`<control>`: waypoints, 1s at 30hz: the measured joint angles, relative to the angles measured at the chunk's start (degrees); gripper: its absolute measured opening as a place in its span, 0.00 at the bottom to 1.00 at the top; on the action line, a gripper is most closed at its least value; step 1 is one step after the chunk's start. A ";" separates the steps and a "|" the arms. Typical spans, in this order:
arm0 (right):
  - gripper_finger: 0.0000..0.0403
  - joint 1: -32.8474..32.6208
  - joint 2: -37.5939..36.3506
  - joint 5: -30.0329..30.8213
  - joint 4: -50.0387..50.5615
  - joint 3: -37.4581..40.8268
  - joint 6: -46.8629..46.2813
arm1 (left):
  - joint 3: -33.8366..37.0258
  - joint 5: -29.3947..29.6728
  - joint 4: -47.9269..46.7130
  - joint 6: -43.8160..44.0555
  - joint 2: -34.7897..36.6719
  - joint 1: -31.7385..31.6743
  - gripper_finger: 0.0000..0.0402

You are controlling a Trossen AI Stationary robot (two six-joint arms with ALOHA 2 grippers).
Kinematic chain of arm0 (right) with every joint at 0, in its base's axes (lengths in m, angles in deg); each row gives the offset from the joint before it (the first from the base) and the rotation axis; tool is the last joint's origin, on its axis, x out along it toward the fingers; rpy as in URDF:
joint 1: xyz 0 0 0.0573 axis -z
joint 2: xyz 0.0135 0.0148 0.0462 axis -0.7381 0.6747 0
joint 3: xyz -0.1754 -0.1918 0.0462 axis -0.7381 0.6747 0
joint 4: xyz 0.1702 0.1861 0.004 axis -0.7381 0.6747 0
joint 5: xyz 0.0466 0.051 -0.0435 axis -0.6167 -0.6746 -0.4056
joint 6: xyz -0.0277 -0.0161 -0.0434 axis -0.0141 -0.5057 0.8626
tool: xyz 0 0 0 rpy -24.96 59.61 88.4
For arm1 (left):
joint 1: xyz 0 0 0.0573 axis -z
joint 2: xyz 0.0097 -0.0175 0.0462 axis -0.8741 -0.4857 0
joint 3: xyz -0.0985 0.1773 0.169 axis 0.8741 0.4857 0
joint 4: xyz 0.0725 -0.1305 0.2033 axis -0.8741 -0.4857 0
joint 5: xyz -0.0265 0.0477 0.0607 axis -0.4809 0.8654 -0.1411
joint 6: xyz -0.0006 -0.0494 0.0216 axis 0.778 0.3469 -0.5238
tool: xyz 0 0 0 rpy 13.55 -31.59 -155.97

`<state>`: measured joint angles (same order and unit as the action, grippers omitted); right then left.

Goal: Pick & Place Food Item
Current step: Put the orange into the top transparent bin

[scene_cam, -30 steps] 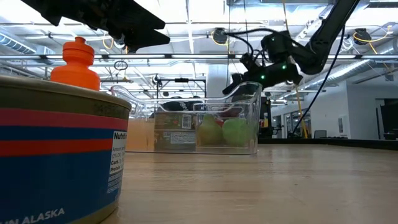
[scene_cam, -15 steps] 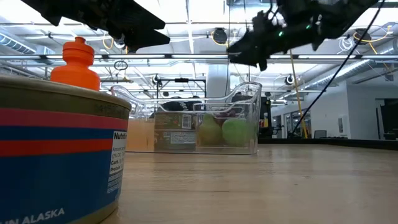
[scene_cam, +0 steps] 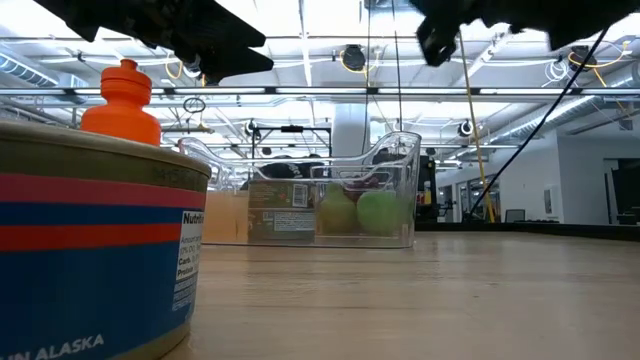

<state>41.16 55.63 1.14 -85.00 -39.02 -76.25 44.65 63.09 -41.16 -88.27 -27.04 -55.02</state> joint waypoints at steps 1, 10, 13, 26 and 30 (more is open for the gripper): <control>0.51 -2.20 0.00 1.72 -0.90 0.70 1.29 | 0.00 0.00 0.00 -0.02 -0.01 0.00 0.75; 0.51 -13.11 -0.04 12.62 -7.80 5.13 7.81 | 0.00 0.00 1.97 6.05 0.01 0.00 0.75; 0.51 -14.59 0.03 13.99 -7.52 6.43 8.39 | -0.02 0.00 3.88 9.59 -0.01 0.00 0.75; 0.51 -14.69 -0.06 15.28 -8.18 6.82 10.71 | -15.23 4.47 -38.78 21.02 -1.35 12.70 0.75; 0.51 -14.69 -0.06 15.22 -8.27 6.82 10.80 | -24.50 6.63 -55.08 27.63 -5.64 20.94 0.75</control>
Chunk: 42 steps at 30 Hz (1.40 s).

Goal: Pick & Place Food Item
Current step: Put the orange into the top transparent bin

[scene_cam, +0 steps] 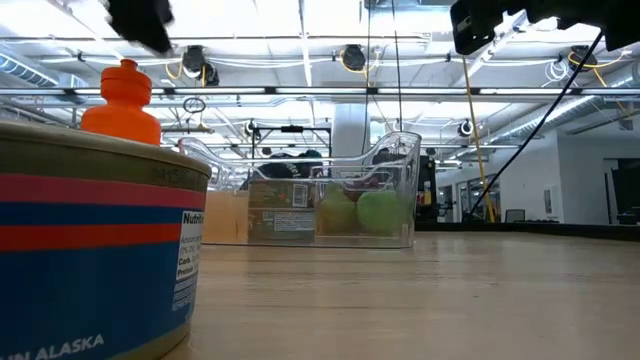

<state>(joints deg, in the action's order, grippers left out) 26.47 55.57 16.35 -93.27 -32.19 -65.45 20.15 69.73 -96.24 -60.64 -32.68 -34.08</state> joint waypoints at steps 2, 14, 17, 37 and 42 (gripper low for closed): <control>0.51 0.00 0.02 0.02 0.42 0.00 0.02 | -3.30 0.16 -1.77 3.33 -2.04 3.59 0.75; 0.51 0.00 0.28 -0.02 0.87 0.00 0.20 | -4.03 -2.94 -7.61 22.59 -15.58 14.31 0.75; 0.51 0.00 0.28 -0.01 0.82 0.00 0.20 | -4.03 -5.90 -8.02 22.77 -18.91 13.98 0.75; 0.51 0.00 0.28 0.15 0.38 -0.02 -0.02 | -4.16 -11.42 -3.74 18.55 -25.34 11.05 0.73; 0.51 0.00 0.28 0.15 0.38 -0.02 -0.02 | -4.12 -11.50 -3.70 17.66 -25.38 10.97 0.58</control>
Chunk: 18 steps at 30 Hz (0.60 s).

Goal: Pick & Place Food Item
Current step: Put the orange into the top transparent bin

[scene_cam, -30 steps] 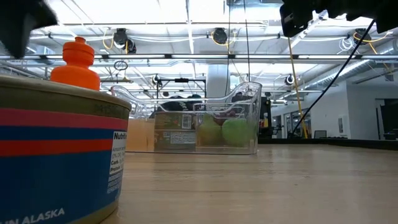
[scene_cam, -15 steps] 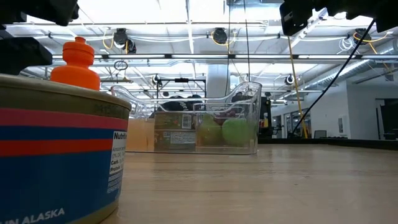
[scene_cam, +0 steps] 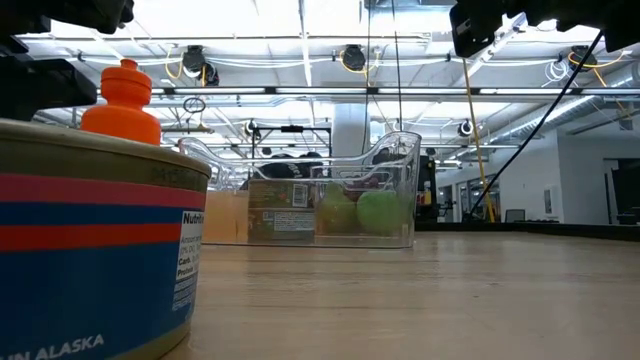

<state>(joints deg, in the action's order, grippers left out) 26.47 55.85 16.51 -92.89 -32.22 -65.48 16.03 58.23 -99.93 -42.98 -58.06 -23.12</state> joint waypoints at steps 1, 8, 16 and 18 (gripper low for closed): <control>0.51 0.00 0.00 0.00 0.00 0.00 0.00 | 0.02 -0.12 0.00 -0.44 0.21 -0.17 0.57; 0.51 0.00 0.00 0.01 0.01 0.00 0.00 | -0.62 -0.50 -2.88 -1.42 3.12 -2.58 0.53; 0.51 0.00 0.00 0.04 -0.74 0.00 0.00 | -11.22 6.91 -9.07 -12.10 4.81 -5.47 0.52; 0.51 0.00 0.00 0.04 -1.17 0.00 0.00 | -13.71 9.23 -9.03 -15.74 4.85 -6.63 0.50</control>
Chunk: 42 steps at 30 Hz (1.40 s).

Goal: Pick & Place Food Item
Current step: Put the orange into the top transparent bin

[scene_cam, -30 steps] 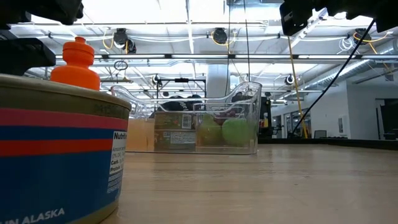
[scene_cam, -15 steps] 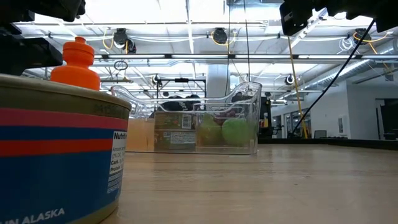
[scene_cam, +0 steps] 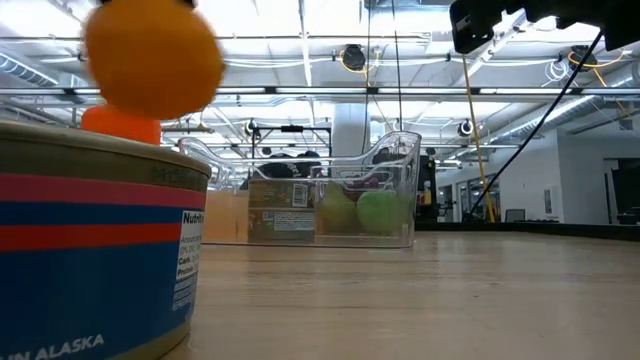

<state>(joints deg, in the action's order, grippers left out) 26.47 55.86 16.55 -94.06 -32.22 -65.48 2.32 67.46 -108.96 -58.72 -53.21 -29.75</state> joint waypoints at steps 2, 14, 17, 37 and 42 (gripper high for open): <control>0.51 0.00 0.64 0.00 -0.97 0.00 0.02 | -1.87 1.86 -0.11 -3.81 0.00 -1.36 0.49; 0.52 0.14 14.80 10.85 -17.77 -0.82 9.50 | -4.58 4.25 -0.45 -17.44 0.07 -9.00 0.46; 0.57 1.26 20.29 14.93 -17.29 -4.28 10.84 | -4.58 4.33 -0.46 -19.05 0.07 -10.13 0.46; 0.92 7.50 40.74 8.82 -8.69 -25.44 3.74 | -4.62 4.20 -0.39 -24.21 0.09 -10.61 0.45; 0.79 7.53 40.82 10.41 -7.62 -25.51 3.00 | -4.62 4.41 -0.07 -24.14 0.13 -10.66 0.45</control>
<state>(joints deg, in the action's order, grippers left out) 34.00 96.68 26.96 -101.68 -57.72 -62.47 -2.30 71.87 -109.03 -82.87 -53.08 -40.40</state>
